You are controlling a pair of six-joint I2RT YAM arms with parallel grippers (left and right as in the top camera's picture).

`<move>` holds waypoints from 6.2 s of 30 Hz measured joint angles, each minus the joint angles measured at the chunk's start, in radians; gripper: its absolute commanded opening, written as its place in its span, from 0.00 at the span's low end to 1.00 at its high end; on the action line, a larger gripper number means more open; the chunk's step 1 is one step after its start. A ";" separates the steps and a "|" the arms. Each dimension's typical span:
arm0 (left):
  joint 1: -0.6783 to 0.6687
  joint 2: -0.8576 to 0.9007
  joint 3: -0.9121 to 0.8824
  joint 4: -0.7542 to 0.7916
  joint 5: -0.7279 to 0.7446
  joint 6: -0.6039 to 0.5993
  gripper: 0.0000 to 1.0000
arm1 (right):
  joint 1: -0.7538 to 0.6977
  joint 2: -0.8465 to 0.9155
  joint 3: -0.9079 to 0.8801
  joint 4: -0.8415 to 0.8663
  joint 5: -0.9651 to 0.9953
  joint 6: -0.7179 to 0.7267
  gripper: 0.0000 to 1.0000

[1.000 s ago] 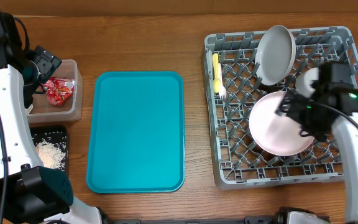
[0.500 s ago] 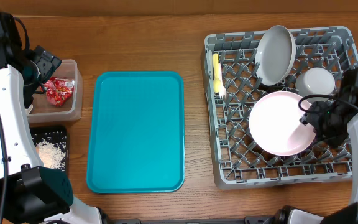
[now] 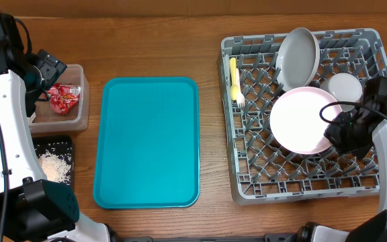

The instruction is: Sort waste into correct bins and load items into the dishwasher rack

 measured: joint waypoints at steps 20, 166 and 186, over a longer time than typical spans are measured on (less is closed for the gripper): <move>0.000 0.000 0.000 0.000 0.000 0.000 1.00 | 0.002 -0.203 0.259 -0.278 0.287 0.116 0.04; 0.000 0.000 0.000 0.000 0.000 0.000 1.00 | 0.406 -1.033 -0.482 0.389 0.362 0.543 1.00; 0.000 0.000 0.000 0.000 0.000 0.000 1.00 | 0.304 -1.385 -1.130 1.133 0.033 0.093 1.00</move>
